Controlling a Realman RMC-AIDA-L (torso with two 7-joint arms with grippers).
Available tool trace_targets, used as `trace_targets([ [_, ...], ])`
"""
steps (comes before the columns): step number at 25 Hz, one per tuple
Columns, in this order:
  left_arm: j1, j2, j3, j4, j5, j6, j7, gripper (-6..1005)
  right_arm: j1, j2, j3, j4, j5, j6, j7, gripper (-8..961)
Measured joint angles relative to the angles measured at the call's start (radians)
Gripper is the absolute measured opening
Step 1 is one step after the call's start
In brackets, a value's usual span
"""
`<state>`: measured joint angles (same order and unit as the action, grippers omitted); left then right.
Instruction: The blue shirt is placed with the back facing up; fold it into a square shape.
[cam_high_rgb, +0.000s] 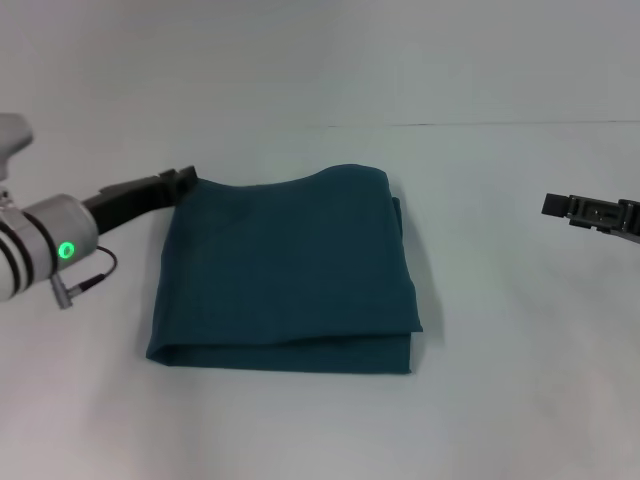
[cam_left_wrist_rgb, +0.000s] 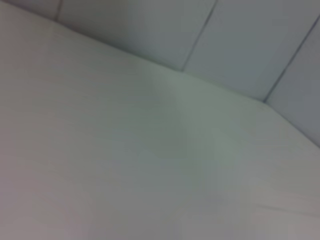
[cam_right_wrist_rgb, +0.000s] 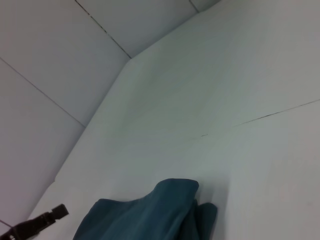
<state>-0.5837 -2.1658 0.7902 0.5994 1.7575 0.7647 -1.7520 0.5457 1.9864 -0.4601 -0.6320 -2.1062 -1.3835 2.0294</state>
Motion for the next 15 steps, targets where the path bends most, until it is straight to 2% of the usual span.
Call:
trace_targets([
  [4, 0.046, -0.001, -0.003, 0.073, -0.009, 0.003, -0.024, 173, -0.003, 0.0, 0.003, 0.0, 0.0, -0.003, -0.001, 844],
  [10, 0.084, -0.002, -0.008, 0.117, -0.009, 0.046, -0.038, 392, -0.005, -0.002, 0.004, 0.0, -0.003, -0.007, -0.001, 844],
  [15, 0.096, -0.002, -0.022, 0.122, -0.009, 0.107, -0.029, 634, -0.006, -0.005, -0.002, 0.0, -0.004, -0.009, 0.002, 845],
])
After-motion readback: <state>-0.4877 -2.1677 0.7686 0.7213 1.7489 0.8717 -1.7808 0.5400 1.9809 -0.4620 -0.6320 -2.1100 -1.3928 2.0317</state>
